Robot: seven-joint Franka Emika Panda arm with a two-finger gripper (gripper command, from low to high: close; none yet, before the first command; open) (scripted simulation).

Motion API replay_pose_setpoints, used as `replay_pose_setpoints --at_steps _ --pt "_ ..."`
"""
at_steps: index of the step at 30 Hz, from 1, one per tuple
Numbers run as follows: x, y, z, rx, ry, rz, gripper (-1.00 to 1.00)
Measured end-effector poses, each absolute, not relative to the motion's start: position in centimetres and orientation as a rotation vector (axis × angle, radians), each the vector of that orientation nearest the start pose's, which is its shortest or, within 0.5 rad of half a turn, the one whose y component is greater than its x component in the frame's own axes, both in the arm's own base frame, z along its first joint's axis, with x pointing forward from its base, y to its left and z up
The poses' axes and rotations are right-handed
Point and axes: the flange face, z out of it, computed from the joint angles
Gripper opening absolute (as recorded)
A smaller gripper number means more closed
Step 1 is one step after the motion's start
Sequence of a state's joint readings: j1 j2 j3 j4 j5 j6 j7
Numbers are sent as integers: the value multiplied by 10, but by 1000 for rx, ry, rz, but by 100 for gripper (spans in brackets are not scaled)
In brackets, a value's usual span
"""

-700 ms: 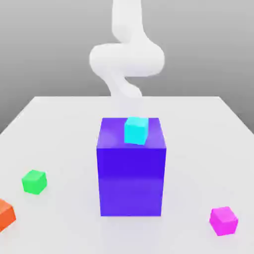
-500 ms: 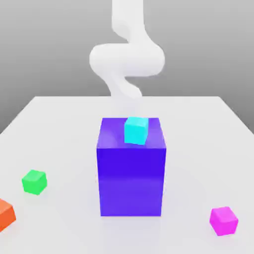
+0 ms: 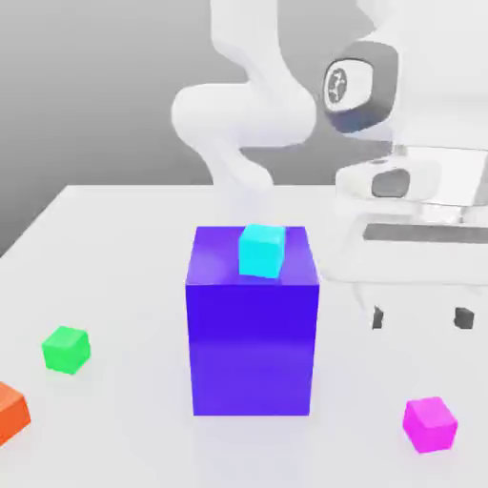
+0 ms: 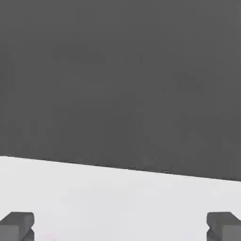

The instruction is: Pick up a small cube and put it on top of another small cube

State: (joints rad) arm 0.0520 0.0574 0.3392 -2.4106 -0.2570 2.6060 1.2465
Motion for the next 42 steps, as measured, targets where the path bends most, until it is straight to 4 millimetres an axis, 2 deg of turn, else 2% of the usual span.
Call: replay_pose_setpoints --at_steps 6,11,12,18,20,24,25,26,30,33,35,37,39,40,42 --pt "425 240 206 -2995 943 -42 0" --pt "417 247 139 -2996 936 -1 0" --pt "417 247 131 -2998 935 0 -100" --pt "416 247 127 -2997 934 0 -100" --pt "417 248 141 -2995 936 -1 -100" --pt "420 250 186 -2995 915 -8 -100" --pt "430 241 192 -2984 938 -18 -100" --pt "441 221 195 -2966 1000 -30 -100" --pt "476 122 205 -2865 1300 -70 -100" --pt "486 47 213 -2770 1515 -94 -100" --pt "486 -3 218 -2695 1658 -108 -100" --pt "473 -53 223 -2597 1823 -110 -100" --pt "451 -103 228 -2470 2002 -103 -100" --pt "436 -130 230 -2388 2104 -97 -100" --pt "387 -204 236 -2127 2367 -78 -100"
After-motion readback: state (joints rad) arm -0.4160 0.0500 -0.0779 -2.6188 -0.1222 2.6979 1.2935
